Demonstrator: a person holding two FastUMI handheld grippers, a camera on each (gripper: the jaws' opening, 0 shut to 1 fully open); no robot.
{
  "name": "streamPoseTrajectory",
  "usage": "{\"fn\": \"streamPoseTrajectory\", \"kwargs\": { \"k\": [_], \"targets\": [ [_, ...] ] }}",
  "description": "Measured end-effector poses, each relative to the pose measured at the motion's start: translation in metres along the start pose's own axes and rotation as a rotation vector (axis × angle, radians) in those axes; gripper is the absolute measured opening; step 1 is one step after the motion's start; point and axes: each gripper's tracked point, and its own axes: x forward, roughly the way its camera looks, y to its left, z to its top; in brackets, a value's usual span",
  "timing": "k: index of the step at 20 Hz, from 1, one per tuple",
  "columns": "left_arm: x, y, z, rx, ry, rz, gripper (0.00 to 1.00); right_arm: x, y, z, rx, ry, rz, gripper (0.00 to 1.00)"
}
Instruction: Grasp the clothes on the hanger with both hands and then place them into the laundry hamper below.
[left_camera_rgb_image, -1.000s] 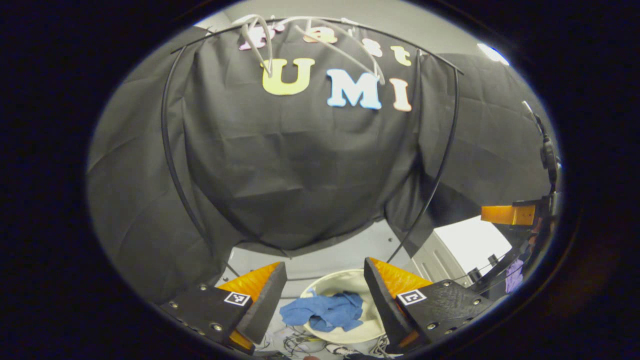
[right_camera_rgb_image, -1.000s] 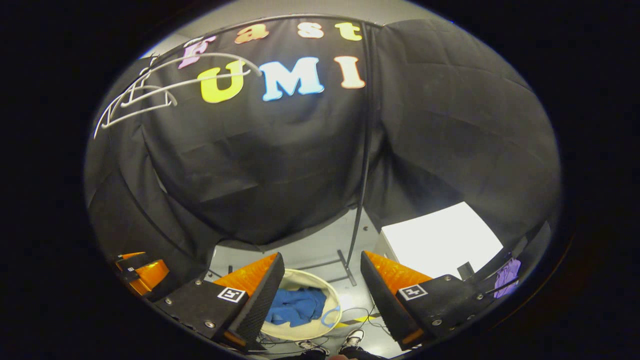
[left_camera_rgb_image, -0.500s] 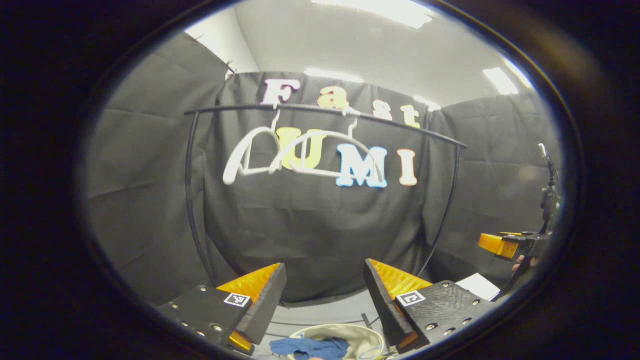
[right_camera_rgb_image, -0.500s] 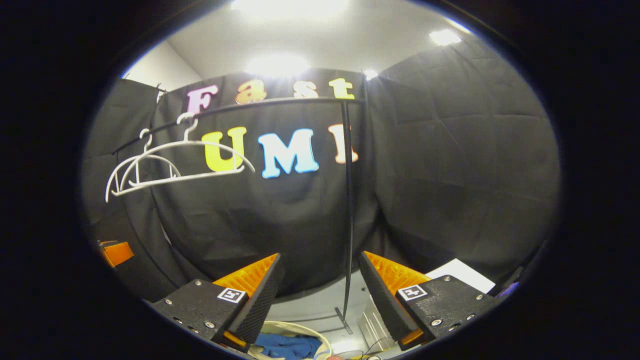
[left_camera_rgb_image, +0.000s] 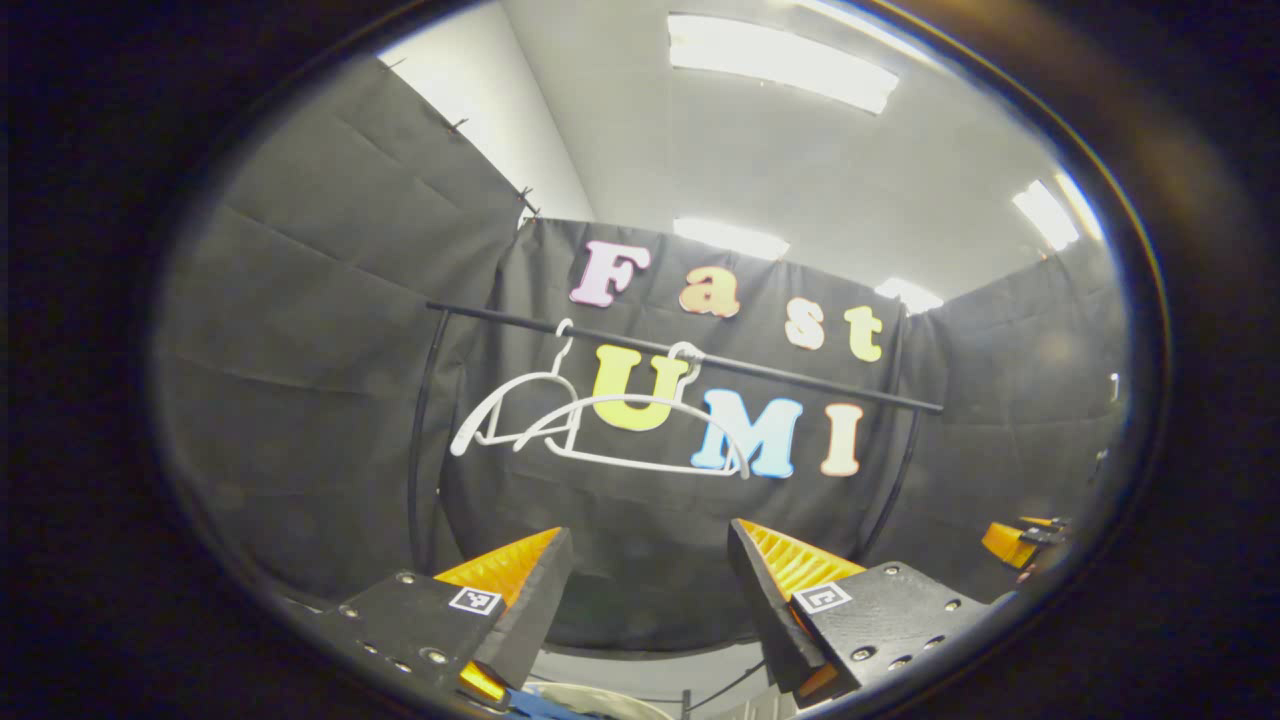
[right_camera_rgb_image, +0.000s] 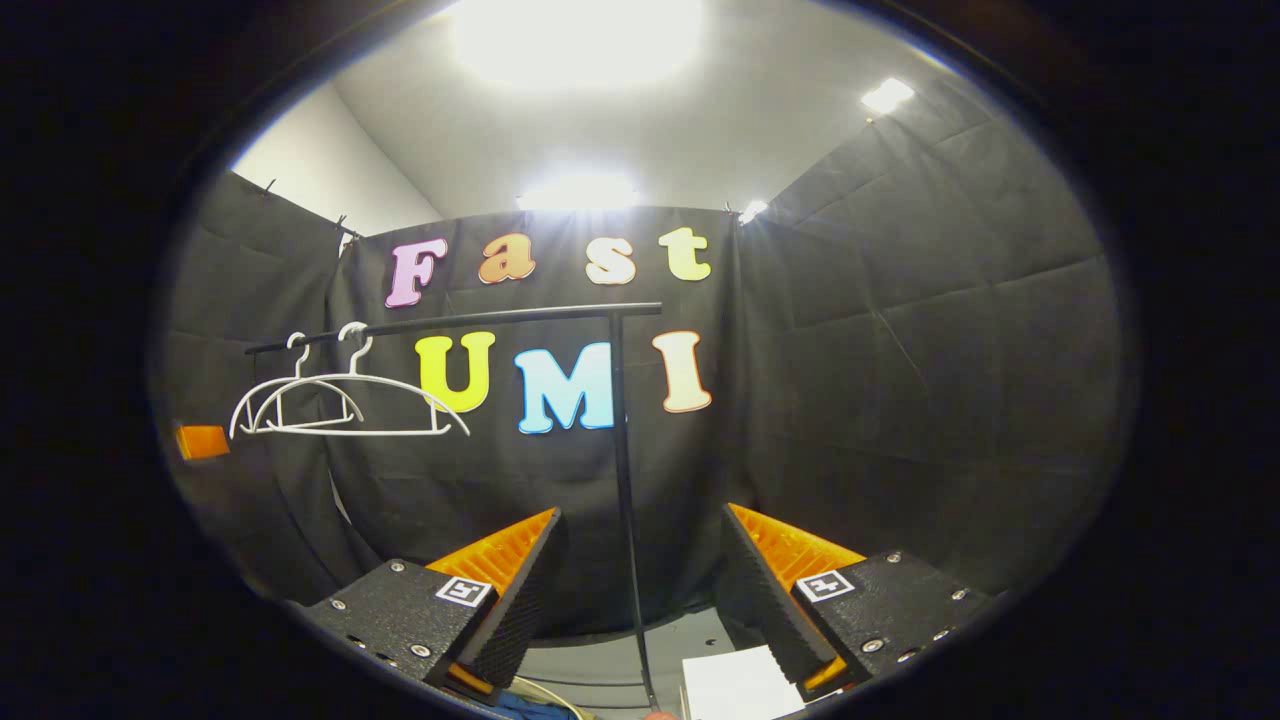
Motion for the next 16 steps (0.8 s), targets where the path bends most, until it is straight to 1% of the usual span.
{"fn": "streamPoseTrajectory", "kwargs": {
  "k": [1,2,4,5,6,7,8,11,12,13,14,16],
  "targets": [
    [-0.006,-0.004,0.006,-0.004,-0.026,0.005,0.92,-0.002,-0.014,0.003,-0.008,-0.024,-0.008,0.94],
    [-0.01,-0.008,0.011,0.006,-0.035,0.014,0.93,-0.005,-0.028,0.002,-0.022,-0.036,-0.022,0.94],
    [-0.019,-0.02,0.01,0.049,-0.009,-0.001,0.94,-0.013,-0.047,-0.001,-0.045,-0.029,-0.041,0.95],
    [-0.021,-0.021,0.013,0.061,-0.006,0.009,0.94,-0.015,-0.054,-0.002,-0.044,-0.027,-0.048,0.95],
    [-0.021,-0.025,0.018,0.056,-0.017,0.009,0.94,-0.017,-0.058,-0.004,-0.033,-0.024,-0.041,0.92],
    [-0.024,-0.034,0.021,0.048,-0.026,-0.001,0.94,-0.018,-0.058,-0.006,-0.02,-0.02,-0.023,0.94],
    [-0.027,-0.038,0.024,0.051,-0.036,0.002,0.94,-0.018,-0.059,-0.01,-0.01,-0.009,-0.008,0.92],
    [-0.03,-0.042,0.026,0.076,-0.068,0.025,0.95,-0.026,-0.047,-0.011,0.027,-0.008,0.088,0.94],
    [-0.032,-0.046,0.024,0.063,-0.077,0.026,0.95,-0.027,-0.048,-0.008,0.032,-0.02,0.098,0.94],
    [-0.034,-0.056,0.02,0.055,-0.083,0.004,0.95,-0.027,-0.048,-0.008,0.028,-0.027,0.103,0.92],
    [-0.036,-0.062,0.018,0.057,-0.085,-0.009,0.95,-0.027,-0.045,-0.009,0.02,-0.029,0.108,0.94],
    [-0.034,-0.065,0.011,0.065,-0.069,-0.019,0.95,-0.03,-0.04,-0.012,0.016,-0.012,0.11,0.94]
  ]
}}
